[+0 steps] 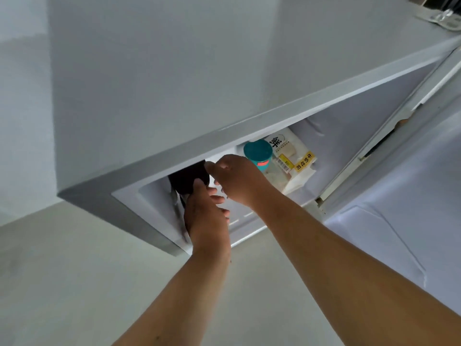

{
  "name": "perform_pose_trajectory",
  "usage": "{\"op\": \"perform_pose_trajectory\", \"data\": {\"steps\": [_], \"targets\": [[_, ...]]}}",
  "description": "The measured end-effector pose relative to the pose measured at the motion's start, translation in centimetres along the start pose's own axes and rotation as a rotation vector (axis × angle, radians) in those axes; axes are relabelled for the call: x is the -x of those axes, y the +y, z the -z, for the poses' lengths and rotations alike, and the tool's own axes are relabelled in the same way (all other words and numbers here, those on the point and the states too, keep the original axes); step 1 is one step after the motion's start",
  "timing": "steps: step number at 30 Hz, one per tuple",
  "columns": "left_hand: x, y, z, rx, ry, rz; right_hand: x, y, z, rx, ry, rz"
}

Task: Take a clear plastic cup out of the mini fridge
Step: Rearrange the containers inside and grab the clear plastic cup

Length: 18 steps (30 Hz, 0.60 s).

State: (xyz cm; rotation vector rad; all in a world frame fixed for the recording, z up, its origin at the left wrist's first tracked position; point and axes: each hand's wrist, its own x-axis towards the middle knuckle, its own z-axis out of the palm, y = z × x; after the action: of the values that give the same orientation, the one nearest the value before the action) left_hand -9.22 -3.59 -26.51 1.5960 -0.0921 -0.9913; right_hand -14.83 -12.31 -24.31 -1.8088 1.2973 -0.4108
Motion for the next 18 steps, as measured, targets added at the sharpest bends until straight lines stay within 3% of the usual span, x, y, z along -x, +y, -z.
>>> {"op": "perform_pose_trajectory", "data": {"steps": [8, 13, 18], "targets": [[0.4, 1.8, -0.2, 0.102, -0.027, 0.110, -0.3, -1.5, 0.1, -0.002, -0.079, -0.034], [1.2, 1.1, -1.8, 0.043, -0.075, -0.154, 0.8, -0.1, 2.3, -0.100, 0.053, -0.014], [1.0, -0.8, -3.8, -0.032, -0.188, -0.078, 0.7, 2.2, 3.9, -0.249, 0.016, -0.169]]}}
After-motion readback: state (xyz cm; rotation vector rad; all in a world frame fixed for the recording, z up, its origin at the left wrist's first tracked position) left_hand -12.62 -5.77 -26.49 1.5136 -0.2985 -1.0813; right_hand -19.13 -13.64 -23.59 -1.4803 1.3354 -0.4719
